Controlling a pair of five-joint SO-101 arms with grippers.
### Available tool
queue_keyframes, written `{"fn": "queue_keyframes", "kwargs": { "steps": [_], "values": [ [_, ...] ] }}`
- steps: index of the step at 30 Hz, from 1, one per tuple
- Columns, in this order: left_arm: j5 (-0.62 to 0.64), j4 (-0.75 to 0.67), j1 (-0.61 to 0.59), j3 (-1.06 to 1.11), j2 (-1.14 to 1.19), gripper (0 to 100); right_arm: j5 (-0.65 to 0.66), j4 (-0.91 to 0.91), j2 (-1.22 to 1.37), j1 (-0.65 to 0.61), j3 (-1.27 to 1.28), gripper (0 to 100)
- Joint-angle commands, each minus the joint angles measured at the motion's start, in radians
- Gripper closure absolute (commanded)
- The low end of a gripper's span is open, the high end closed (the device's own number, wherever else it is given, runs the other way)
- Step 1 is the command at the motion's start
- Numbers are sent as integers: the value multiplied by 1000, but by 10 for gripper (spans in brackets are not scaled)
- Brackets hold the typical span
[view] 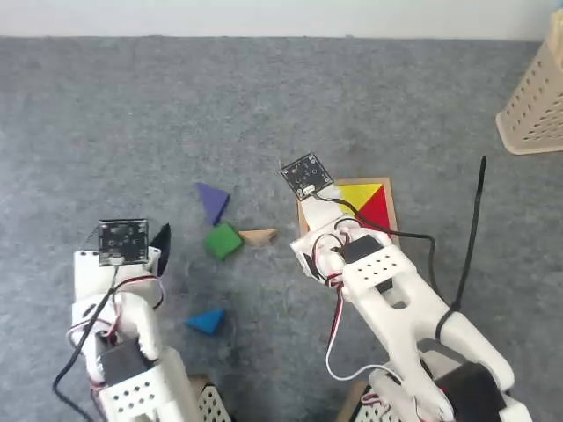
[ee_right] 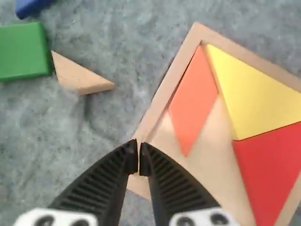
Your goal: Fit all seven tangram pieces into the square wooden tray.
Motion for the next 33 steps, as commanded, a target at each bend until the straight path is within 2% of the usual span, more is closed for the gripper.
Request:
{"fn": "queue_keyframes", "kwargs": {
  "steps": [1, 4, 8, 10, 13, 17, 21, 26, 33],
  "values": [
    [6, 77, -14, -125, -12, 647, 12, -12, -48, 1, -5, 991],
    [69, 153, -6, -228, -9, 647, 12, 18, -64, 19, 3, 991],
    [97, 272, 92, -344, 92, 647, 12, 176, -168, 74, -6, 991],
    [118, 290, 118, -414, 226, 647, 14, 285, -275, 147, -2, 991],
    [130, 298, 175, -539, 505, 647, 51, 423, -449, 321, 34, 991],
    [207, 333, 279, -719, 890, 647, 244, 450, -650, 535, 201, 991],
    [313, 339, 365, -852, 1188, 647, 330, 446, -803, 674, 390, 989],
    [387, 339, 454, -966, 1442, 647, 443, 444, -957, 745, 552, 989],
    [431, 334, 466, -1003, 1570, 648, 451, 518, -1161, 759, 626, 989]
  ]
}}
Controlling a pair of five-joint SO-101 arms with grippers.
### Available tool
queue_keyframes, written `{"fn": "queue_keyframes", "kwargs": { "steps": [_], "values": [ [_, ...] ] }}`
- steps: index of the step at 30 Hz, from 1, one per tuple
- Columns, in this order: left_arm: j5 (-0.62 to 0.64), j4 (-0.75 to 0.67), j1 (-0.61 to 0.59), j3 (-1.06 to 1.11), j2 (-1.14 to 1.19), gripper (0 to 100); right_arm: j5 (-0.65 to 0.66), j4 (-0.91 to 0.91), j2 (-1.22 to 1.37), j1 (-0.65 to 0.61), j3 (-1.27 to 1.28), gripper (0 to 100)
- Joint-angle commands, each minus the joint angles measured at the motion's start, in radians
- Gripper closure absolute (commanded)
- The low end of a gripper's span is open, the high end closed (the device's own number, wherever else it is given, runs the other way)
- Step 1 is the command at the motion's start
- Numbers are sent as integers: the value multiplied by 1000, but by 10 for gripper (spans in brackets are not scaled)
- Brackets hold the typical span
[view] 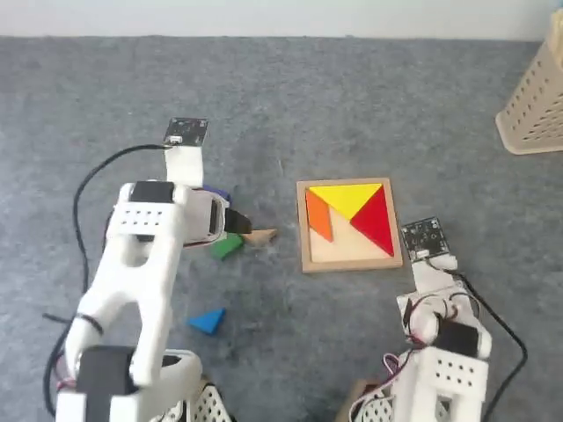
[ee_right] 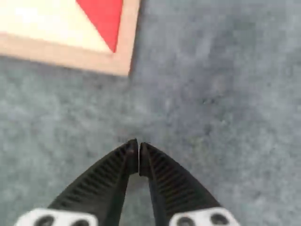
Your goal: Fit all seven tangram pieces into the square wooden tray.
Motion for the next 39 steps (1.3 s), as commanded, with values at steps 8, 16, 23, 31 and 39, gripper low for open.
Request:
{"fn": "queue_keyframes", "kwargs": {
  "steps": [8, 16, 23, 31, 39],
  "values": [
    [21, -132, 68, 93, 34, 703, 15, 136, -351, 56, 97, 989],
    [43, -218, 49, 142, 41, 704, 17, 165, -363, 56, 97, 989],
    [37, -245, -44, 163, 43, 705, 17, 168, -364, 56, 97, 989],
    [0, -361, 5, 236, 43, 705, 15, 170, -364, 56, 97, 991],
    [2, -364, 26, 234, 43, 705, 12, 170, -363, 53, 97, 991]
  ]
}}
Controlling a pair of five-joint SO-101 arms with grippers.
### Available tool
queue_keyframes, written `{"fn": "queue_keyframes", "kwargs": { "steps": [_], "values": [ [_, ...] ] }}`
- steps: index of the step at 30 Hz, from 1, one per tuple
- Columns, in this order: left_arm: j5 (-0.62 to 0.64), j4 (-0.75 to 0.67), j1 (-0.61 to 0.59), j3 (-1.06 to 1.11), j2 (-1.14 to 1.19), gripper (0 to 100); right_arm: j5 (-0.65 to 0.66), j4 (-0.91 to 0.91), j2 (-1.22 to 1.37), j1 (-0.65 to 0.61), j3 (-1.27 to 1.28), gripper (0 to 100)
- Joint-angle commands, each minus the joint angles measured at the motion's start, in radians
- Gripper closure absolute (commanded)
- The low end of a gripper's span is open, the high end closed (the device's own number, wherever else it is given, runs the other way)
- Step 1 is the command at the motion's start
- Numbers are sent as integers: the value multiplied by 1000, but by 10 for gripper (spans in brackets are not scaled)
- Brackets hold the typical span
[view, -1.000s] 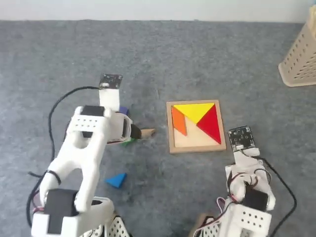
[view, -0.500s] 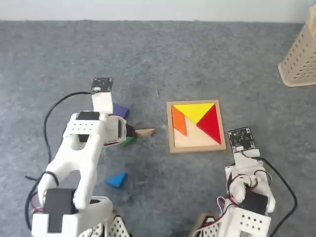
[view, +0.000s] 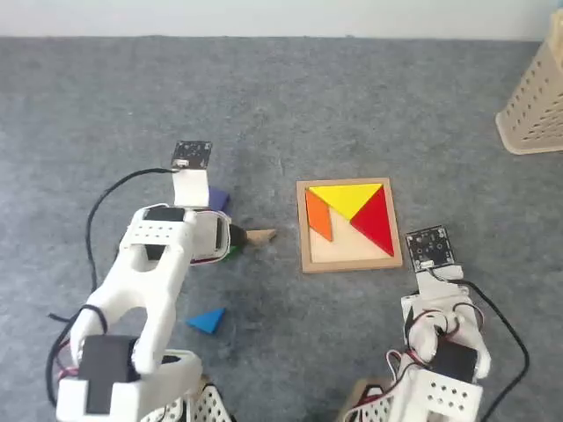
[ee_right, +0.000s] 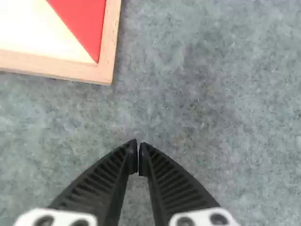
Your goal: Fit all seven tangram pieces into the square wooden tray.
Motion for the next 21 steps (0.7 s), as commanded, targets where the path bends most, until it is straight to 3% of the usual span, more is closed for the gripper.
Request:
{"fn": "queue_keyframes", "kwargs": {
  "steps": [1, 21],
  "values": [
    [-9, -23, 25, 2, -6, 705, 11, 10, -13, 10, 18, 991],
    [-11, -23, 21, 7, -8, 705, 11, 10, -13, 10, 18, 991]
  ]
}}
